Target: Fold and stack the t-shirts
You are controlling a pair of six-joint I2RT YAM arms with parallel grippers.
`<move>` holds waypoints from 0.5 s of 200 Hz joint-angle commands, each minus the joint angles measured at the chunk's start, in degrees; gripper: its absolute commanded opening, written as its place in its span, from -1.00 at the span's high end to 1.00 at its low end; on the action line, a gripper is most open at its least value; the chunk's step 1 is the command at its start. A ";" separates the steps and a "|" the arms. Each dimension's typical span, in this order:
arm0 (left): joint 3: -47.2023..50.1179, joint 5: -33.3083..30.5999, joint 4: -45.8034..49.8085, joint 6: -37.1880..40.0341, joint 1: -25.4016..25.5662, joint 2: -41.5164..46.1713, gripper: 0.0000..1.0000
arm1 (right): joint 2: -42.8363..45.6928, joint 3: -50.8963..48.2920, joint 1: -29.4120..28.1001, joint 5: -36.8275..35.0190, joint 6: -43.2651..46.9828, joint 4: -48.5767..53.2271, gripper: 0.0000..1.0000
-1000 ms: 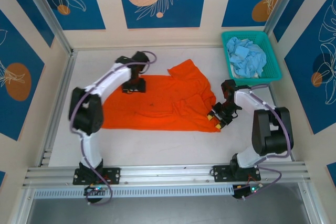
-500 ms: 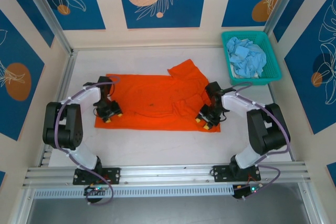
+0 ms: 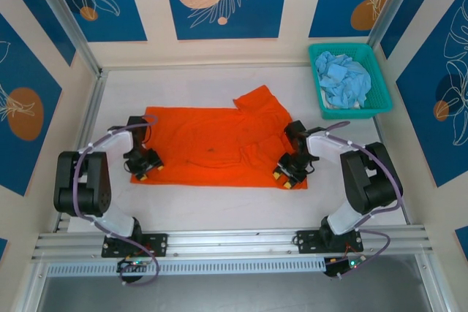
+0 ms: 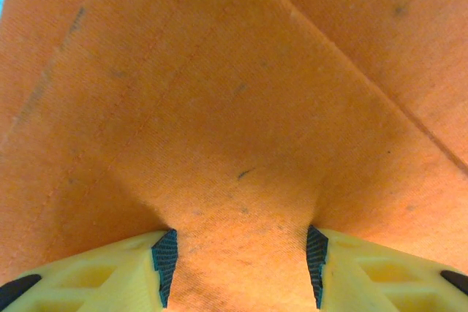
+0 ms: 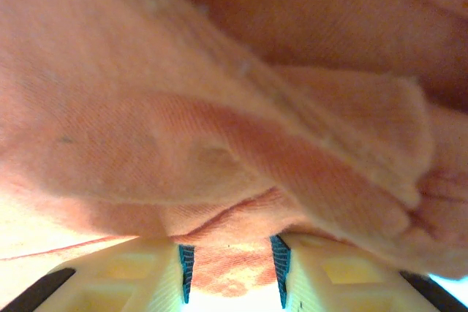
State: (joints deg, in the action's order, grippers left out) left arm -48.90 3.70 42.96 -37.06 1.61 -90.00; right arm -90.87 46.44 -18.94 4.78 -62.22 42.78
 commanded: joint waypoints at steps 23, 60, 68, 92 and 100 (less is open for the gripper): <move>4.72 -2.47 3.61 -3.94 -0.90 5.36 -0.08 | 1.88 -5.50 -0.88 -1.71 -2.08 2.63 0.23; 9.05 -1.69 4.33 -7.16 -0.90 10.94 -0.09 | 6.09 -8.60 -1.44 -1.11 -1.60 1.66 0.23; 9.88 -1.53 4.73 -7.62 -0.91 11.70 -0.09 | 6.57 -9.09 -1.55 -1.26 -1.23 1.67 0.22; 11.56 -1.72 6.26 -8.80 -0.90 15.33 -0.10 | 7.83 -9.78 -1.74 -0.39 -0.14 1.90 0.22; 11.62 -1.85 6.86 -9.02 -0.90 16.73 -0.12 | 8.87 -9.46 -2.09 -0.75 0.30 2.55 0.20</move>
State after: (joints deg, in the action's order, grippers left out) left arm -38.28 2.72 46.33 -43.64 1.50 -76.84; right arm -82.96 39.13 -20.14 5.43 -62.98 42.02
